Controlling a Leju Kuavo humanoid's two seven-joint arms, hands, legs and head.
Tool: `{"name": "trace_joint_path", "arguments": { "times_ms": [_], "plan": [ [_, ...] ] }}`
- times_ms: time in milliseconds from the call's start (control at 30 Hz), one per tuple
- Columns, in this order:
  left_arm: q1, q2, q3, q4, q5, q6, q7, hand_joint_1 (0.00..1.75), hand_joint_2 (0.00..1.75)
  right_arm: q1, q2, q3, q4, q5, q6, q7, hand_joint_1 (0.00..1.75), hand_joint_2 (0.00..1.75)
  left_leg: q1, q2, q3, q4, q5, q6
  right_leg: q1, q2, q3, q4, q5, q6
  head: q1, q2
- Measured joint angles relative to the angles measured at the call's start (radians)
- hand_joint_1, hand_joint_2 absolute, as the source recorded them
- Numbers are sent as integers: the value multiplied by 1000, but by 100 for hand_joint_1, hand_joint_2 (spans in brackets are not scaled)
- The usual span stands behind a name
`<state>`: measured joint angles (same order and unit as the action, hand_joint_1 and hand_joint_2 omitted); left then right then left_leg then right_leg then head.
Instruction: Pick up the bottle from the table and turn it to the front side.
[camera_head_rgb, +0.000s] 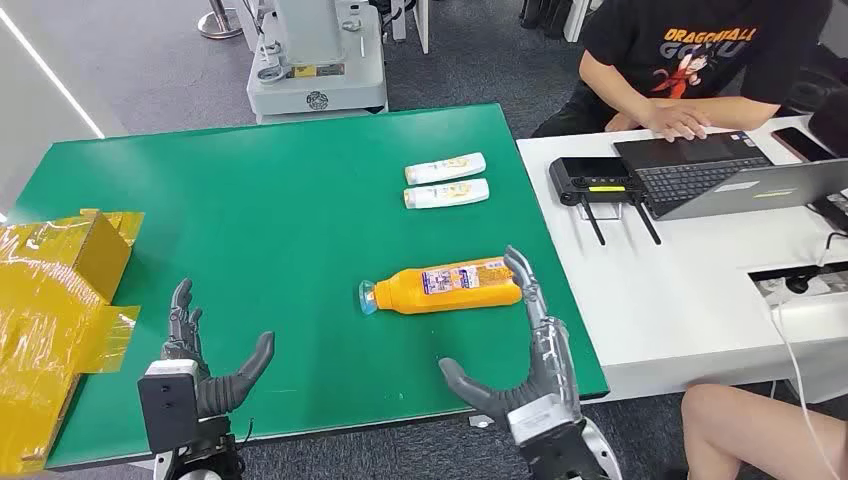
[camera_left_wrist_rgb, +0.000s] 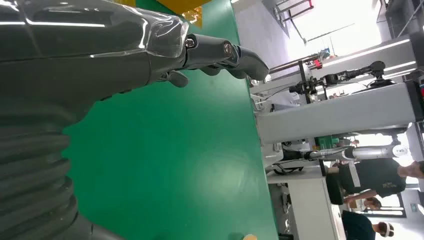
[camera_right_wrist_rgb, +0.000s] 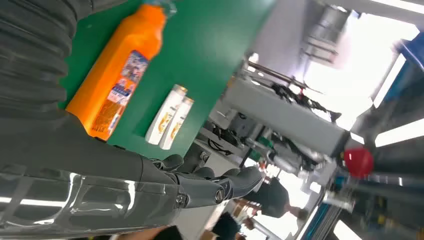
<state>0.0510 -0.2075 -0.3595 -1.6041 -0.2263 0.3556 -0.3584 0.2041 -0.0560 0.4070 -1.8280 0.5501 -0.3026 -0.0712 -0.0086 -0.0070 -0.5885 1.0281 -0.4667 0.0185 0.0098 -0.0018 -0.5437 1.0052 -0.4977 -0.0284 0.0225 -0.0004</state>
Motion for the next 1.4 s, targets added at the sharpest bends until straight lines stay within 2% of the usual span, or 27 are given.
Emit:
{"name": "trace_joint_path", "arguments": {
  "times_ms": [67,100,300,467,667,833,1000,1133,1233,1400],
  "plan": [
    [0,0,6,0,19,-16,-4,0,175,-2,-26,-12,-4,30,33,22,0,175,0,0,0,0,0,0,0,0,0,0,0,0,0,0],
    [0,1,12,0,34,-29,-8,0,175,-3,-55,-26,-8,58,65,41,0,175,0,0,0,0,0,0,0,0,0,0,0,0,0,0],
    [-7,5,33,18,75,-56,-33,0,175,48,-283,-173,-62,66,238,80,0,175,-2,0,-1,2,-1,3,-2,0,0,-1,1,3,0,0],
    [-38,10,36,45,89,-65,-42,0,175,44,-440,-269,-81,46,389,117,0,175,-3,1,-1,3,-1,5,-3,1,0,-1,2,5,0,0],
    [-56,10,36,68,95,-69,-45,0,175,5,-550,-315,-77,17,475,130,0,175,-4,2,-1,3,-1,6,-3,1,0,-1,2,6,-1,0],
    [-81,10,36,91,100,-73,-47,0,175,-127,-657,-317,-8,-53,605,115,0,175,-4,4,-1,3,0,7,-4,3,0,-1,3,7,0,0],
    [-93,10,36,107,102,-78,-48,0,175,-267,-705,-275,72,-91,659,107,0,175,-5,5,-1,3,1,8,-4,4,0,0,4,7,0,0],
    [-106,10,36,118,107,-81,-49,0,175,-479,-715,-162,209,-127,703,88,0,175,-5,8,-1,3,1,9,-4,8,-1,0,6,8,-1,0],
    [-117,9,35,125,112,-83,-49,0,175,-656,-687,-30,357,-130,710,74,0,175,-4,8,-1,3,3,10,-3,8,-1,0,6,9,-1,0],
    [-133,9,33,143,119,-85,-51,0,175,-881,-581,177,614,-137,698,69,0,175,-4,7,-1,3,4,10,-3,7,-1,1,7,8,-1,0]
  ]
}}
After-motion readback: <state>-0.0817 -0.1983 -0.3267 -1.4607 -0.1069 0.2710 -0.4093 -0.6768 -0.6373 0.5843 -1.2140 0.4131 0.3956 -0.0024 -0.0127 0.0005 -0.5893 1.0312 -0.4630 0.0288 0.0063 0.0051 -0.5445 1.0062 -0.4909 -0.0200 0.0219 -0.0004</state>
